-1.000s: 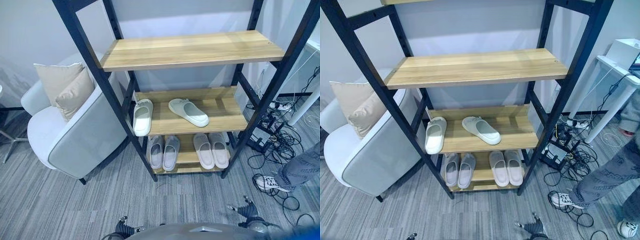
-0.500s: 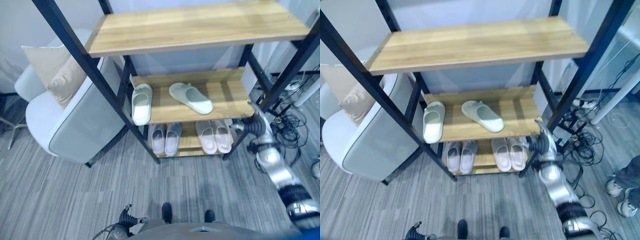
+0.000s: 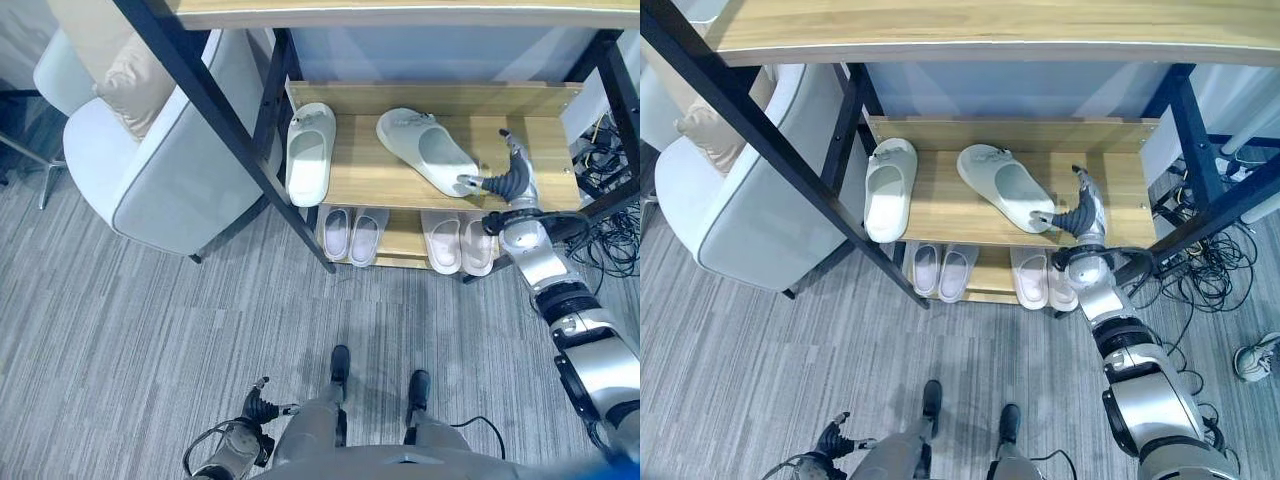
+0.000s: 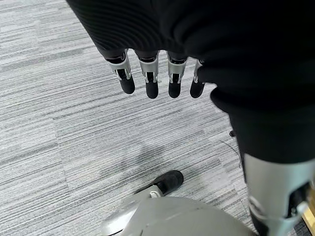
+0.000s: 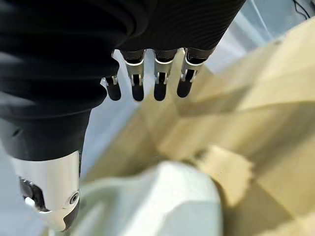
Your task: Arrange the slippers neatly on the shoe rack.
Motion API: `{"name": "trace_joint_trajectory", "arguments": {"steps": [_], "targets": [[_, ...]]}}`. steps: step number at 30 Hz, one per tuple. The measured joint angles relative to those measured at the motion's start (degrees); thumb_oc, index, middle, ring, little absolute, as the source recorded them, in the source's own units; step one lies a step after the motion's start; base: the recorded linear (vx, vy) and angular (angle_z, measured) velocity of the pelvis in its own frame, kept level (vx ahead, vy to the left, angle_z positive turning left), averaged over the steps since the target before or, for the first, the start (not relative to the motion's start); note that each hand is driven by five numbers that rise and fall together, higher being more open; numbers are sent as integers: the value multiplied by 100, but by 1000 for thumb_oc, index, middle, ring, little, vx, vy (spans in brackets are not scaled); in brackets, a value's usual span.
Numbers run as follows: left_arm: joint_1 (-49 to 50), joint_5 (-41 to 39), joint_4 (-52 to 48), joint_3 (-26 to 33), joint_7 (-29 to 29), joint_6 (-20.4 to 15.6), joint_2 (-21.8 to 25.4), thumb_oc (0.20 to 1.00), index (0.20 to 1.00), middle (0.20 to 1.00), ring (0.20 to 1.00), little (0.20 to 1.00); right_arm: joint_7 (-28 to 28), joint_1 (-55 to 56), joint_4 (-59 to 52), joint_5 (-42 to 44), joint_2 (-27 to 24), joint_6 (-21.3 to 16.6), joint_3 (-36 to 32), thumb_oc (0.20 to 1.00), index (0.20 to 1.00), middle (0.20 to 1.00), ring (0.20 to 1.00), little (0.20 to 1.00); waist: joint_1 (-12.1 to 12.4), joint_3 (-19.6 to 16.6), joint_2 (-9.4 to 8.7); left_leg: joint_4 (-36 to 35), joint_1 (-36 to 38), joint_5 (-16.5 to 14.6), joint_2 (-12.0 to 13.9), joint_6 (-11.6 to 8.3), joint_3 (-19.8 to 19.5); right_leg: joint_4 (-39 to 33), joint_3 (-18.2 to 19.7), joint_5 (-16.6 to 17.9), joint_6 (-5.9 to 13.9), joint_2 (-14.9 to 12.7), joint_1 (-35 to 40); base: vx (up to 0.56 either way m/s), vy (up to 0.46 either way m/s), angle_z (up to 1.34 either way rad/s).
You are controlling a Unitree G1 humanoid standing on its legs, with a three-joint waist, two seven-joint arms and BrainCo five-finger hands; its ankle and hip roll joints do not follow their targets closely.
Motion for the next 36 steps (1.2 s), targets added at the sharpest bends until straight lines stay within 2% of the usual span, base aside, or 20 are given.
{"name": "trace_joint_trajectory", "arguments": {"steps": [6, 15, 23, 25, 30, 33, 36], "targets": [[-6, -148, 2, -51, 64, -57, 33, 1000, 1000, 1000, 1000, 1000, -91, -409, 1124, 558, -103, 4, -70, 1000, 1000, 1000, 1000, 1000, 12, 15, -56, 0, -126, 38, -3, -23, -100, 0, -33, 9, 6, 12, -102, 1, 3, 2], [-68, -269, -25, -87, 114, -148, 35, 1000, 1000, 1000, 1000, 1000, -80, -900, 1488, 752, -261, 9, 177, 1000, 1000, 1000, 1000, 1000, 232, 17, -59, 1, -350, 70, -24, -7, -124, 0, -60, 20, 12, -8, -307, 3, 2, 2], [-70, -389, -86, -264, 206, -185, 52, 1000, 1000, 1000, 1000, 1000, -80, -1330, 1495, 869, -265, 0, 388, 1000, 1000, 1000, 1000, 1000, 297, 19, -69, 2, -536, 97, -25, -27, -159, 1, -114, 27, 19, -7, -468, 9, -2, 3], [-72, -390, -114, -272, 209, -194, 80, 1000, 1000, 1000, 1000, 1000, -69, -1416, 1656, 866, -273, 0, 596, 1000, 1000, 1000, 1000, 1000, 308, 35, -98, 2, -564, 98, -22, -28, -183, 1, -156, 25, 21, -1, -484, 10, -14, 6], [-77, -435, -226, -277, 206, -195, 120, 1000, 1000, 1000, 1000, 1000, 25, -1533, 1947, 869, -275, -2, 609, 1000, 1000, 1000, 1000, 1000, 332, 49, -153, 39, -702, 113, -28, -29, -316, 1, -295, 23, 25, 9, -535, 0, -17, 13], [-108, -437, -330, -458, 207, -205, 237, 1000, 1000, 1000, 1000, 1000, 39, -1673, 2056, 864, -283, -1, 838, 1000, 1000, 1000, 1000, 1000, 470, 79, -206, 41, -732, 131, -33, -37, -377, 0, -340, 19, 28, 15, -542, 1, -10, 8], [-133, -440, -329, -465, 211, -226, 256, 1000, 1000, 1000, 1000, 1000, 41, -1767, 2083, 860, -275, -2, 874, 1000, 1000, 1000, 1000, 1000, 489, 93, -250, 42, -854, 176, -35, -81, -458, 0, -408, 18, 29, 25, -624, 0, -13, 13]]}}
